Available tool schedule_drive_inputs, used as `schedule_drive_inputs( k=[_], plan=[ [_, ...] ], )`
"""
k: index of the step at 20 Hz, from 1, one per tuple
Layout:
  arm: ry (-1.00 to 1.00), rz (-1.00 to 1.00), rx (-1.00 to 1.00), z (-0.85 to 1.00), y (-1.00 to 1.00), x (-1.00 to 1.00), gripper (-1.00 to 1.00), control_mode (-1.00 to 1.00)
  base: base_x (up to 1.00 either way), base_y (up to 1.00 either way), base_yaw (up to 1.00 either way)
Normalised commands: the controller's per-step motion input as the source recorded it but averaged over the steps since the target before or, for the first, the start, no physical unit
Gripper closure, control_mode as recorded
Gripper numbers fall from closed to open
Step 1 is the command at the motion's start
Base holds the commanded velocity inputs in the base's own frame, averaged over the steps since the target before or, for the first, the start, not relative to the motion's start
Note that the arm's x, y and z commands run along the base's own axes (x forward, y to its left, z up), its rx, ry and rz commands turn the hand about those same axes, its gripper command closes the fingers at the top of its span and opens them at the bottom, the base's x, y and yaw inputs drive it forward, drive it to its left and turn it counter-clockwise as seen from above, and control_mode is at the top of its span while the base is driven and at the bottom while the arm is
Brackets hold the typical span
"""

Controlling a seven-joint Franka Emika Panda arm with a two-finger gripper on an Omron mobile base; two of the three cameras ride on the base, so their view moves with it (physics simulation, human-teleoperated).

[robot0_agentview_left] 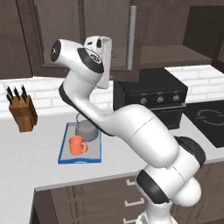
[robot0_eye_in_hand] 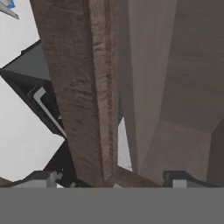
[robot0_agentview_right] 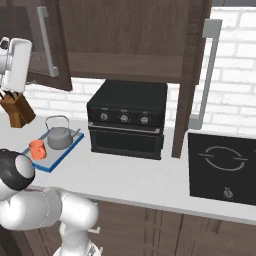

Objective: Pick the kettle from the counter and place it on the tray. Then pick the mug from the cabinet and place it on the tray. Then close the cabinet doors.

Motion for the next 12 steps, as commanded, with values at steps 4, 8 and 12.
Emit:
schedule_drive_inputs(
  k=[4, 8, 12],
  plan=[
    [0.00, 0.04, 0.00, -0.34, -0.40, 0.70, -1.00, -1.00, 0.00, 0.00, 0.00],
    [-0.04, 0.13, 0.03, -0.27, -0.37, 0.67, -1.00, -1.00, 0.00, 0.00, 0.00],
    [-0.06, 0.19, 0.10, -0.18, -0.33, 0.67, -1.00, -1.00, 0.00, 0.00, 0.00]
  ],
)
